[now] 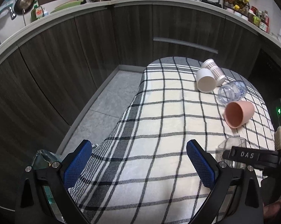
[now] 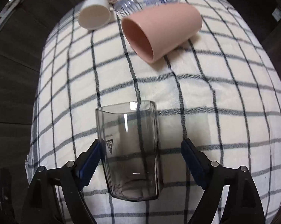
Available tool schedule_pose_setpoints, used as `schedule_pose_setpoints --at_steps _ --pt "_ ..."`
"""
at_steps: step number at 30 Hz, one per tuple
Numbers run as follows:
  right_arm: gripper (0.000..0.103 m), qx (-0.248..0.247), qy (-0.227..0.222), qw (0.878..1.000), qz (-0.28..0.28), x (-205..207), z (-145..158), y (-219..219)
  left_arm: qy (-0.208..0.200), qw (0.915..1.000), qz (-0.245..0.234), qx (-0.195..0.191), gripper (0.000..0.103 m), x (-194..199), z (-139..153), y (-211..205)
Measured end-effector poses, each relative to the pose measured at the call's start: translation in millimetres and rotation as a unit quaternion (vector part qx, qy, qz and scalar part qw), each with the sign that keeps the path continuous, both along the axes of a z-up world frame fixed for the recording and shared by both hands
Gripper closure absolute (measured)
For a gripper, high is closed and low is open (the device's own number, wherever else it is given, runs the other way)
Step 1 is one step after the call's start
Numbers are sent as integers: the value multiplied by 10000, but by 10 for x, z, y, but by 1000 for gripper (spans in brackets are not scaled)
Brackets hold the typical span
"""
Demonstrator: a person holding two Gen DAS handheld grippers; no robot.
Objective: Flip cup upside down
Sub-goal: 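Lift the clear tumbler with the right gripper and carry it toward the left gripper, then grasp the clear tumbler with the left gripper while the right gripper releases it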
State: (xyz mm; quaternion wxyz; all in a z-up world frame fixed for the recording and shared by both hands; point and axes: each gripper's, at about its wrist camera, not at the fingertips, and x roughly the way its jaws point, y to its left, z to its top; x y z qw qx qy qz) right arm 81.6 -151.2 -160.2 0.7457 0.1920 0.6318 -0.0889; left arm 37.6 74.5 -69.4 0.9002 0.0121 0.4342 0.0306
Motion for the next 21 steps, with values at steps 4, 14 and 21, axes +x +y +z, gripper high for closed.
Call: schedule_pose_setpoints --at_steps 4,14,21 --pt "18 89 -278 9996 41 -120 152 -108 -101 9998 -132 -98 0 -100 45 -95" --pt "17 -302 -1537 9877 -8 -601 744 -687 -278 9961 -817 -179 0 -271 69 -668" --pt "13 -916 -2260 9695 -253 -931 975 -1057 -480 9887 -1357 -425 0 -387 -54 -1139"
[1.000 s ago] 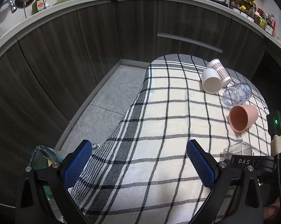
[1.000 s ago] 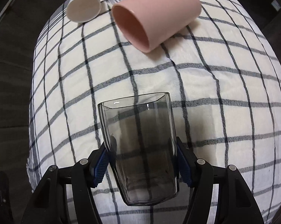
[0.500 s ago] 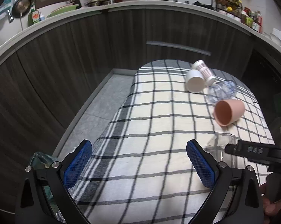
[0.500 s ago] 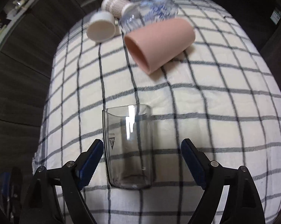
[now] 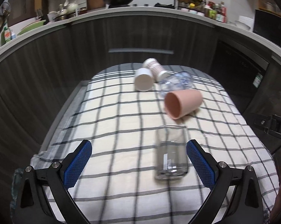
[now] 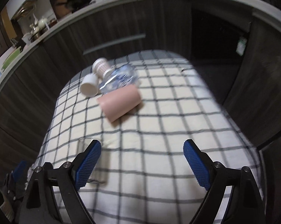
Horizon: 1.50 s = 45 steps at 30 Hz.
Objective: Flip cup upside down
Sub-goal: 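Grasp the clear tumbler with the left gripper while the right gripper releases it, then rotate the clear tumbler with the left gripper and set it rim-down on the cloth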
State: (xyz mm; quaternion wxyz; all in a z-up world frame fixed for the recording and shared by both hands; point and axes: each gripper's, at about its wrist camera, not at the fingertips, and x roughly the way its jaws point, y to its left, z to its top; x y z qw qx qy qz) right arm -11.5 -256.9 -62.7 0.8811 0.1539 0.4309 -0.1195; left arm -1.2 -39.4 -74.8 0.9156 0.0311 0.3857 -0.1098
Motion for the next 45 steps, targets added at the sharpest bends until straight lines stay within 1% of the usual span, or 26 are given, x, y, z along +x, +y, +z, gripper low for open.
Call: schedule_pose_setpoints --at_steps 4,6,8,12,16,18,21,23,24,25,28,29,31,32,36,40,44,45 --pt "13 -159 -131 9996 -188 -150 -47 -145 18 9993 -151 -329 0 -8 -120 -97" --pt "13 -168 -173 9992 -309 -201 -100 -224 -32 9992 -215 -349 1 -12 -185 -161" --pt "13 -155 -181 9989 -410 -236 -144 -271 -104 9990 -296 -313 1 -14 -267 -226" --pt "13 -66 -177 9984 -535 -237 -262 -353 -208 9990 -290 -260 2 11 -454 -276" --pt "13 -72 -147 9982 -569 -214 -357 -364 -244 9990 -358 -64 3 -23 -675 -339" --pt "13 -72 -102 9983 -574 -196 -397 -363 -224 9986 -475 25 4 -41 -738 -390" --pt "13 -41 -52 9982 -588 -188 -444 -373 -309 9982 -498 128 6 -70 -769 -421" --pt "13 -32 -24 9981 -611 -182 -469 -389 -265 9984 -470 174 9 -56 -809 -426" --pt "13 -17 -4 9981 -624 -177 -482 -398 -194 9985 -475 176 13 -42 -837 -428" --pt "13 0 18 9980 -630 -174 -497 -406 -105 9987 -458 211 23 -29 -879 -436" --pt "13 21 75 9980 -622 -159 -533 -409 45 9986 -480 237 34 -14 -962 -458" --pt "13 19 94 9981 -615 -155 -547 -405 34 9985 -496 236 36 -22 -967 -462" --pt "13 16 112 9981 -610 -150 -560 -398 -7 9981 -584 216 45 -51 -960 -485" --pt "13 16 117 9981 -611 -147 -563 -399 -22 9980 -584 247 45 -57 -962 -494" --pt "13 14 110 9980 -624 -144 -557 -405 -25 9986 -501 170 46 -51 -947 -456" --pt "13 -1 51 9982 -595 -147 -509 -384 -5 9984 -549 99 46 -38 -839 -445" --pt "13 46 42 9983 -582 -120 -387 -359 225 9986 -477 69 46 52 -615 -385" --pt "13 87 23 9983 -582 -106 -328 -355 360 9982 -474 89 46 98 -535 -359"
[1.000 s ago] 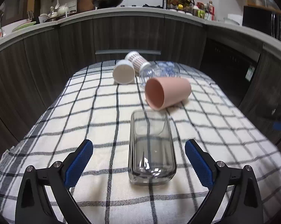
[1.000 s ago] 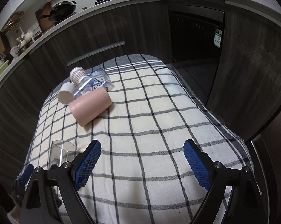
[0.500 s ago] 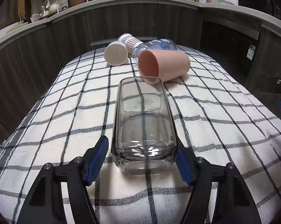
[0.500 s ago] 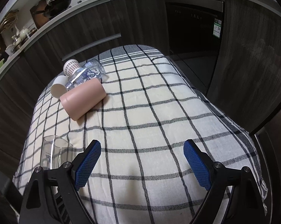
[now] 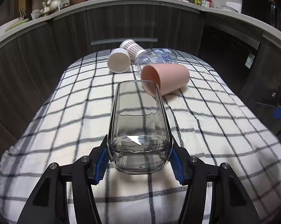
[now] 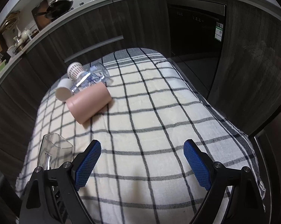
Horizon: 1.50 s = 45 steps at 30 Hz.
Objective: Flip cup upside down
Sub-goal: 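Rotate the clear tumbler with the left gripper and set it rim-down on the cloth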
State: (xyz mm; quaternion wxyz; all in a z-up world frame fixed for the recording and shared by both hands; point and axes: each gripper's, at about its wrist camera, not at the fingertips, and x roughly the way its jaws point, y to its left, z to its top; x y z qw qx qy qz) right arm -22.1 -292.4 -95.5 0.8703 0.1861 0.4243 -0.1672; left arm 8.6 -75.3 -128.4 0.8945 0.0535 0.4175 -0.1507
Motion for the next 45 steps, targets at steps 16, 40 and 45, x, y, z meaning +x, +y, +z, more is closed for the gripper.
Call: schedule_pose_setpoints --at_steps 16,40,45 --pt "13 900 158 9957 173 444 407 112 3302 9345 -739 1106 46 620 291 -166" --pt "13 1486 604 9868 -198 926 22 -320 4039 8958 -1001 1560 40 1320 -41 -646" --pt "13 1355 576 9890 -117 858 102 -276 3663 9180 -860 1255 22 1212 125 -507"
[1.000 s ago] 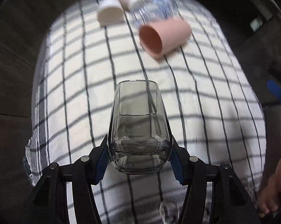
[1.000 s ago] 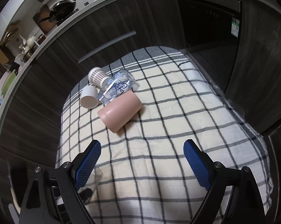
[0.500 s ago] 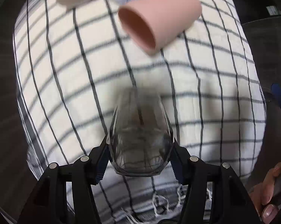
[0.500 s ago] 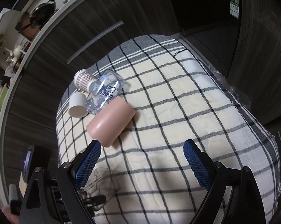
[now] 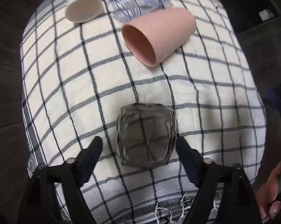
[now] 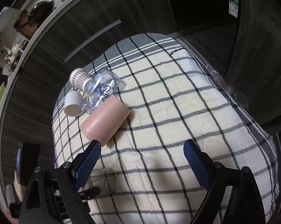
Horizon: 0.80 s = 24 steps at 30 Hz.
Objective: Flip cup upside down
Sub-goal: 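Rotate the clear tumbler with the left gripper and set it rim-down on the cloth, then open the left gripper and withdraw from the upside-down tumbler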
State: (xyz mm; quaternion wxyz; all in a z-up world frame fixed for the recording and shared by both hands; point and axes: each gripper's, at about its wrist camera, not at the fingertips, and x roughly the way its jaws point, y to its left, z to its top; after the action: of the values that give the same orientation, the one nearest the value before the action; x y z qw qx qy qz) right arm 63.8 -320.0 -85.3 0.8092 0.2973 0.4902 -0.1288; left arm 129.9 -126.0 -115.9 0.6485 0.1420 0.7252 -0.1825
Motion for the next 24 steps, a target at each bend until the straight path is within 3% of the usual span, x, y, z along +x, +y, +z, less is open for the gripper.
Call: schedule_pose_setpoints --at_steps 4,6,9,12,19,24 --pt "13 -188 -143 9996 155 -83 129 106 -393 9981 283 -392 22 -145 226 188" --pt "13 -269 -340 9987 267 -154 216 173 -836 9948 364 -462 21 -238 354 294" --pt "13 -569 -579 9956 471 -265 357 323 -1436 9858 647 -578 17 -366 550 484" --pt "13 -834 -727 9917 649 -347 457 458 -1788 9773 918 -664 17 -502 575 611" --pt "13 -1281 -1049 9821 898 -515 637 692 -2669 9490 1459 -829 17 -791 831 871" --pt "13 -1425 -1094 9784 1021 -567 673 808 -3373 9250 1556 -798 16 -923 1052 963"
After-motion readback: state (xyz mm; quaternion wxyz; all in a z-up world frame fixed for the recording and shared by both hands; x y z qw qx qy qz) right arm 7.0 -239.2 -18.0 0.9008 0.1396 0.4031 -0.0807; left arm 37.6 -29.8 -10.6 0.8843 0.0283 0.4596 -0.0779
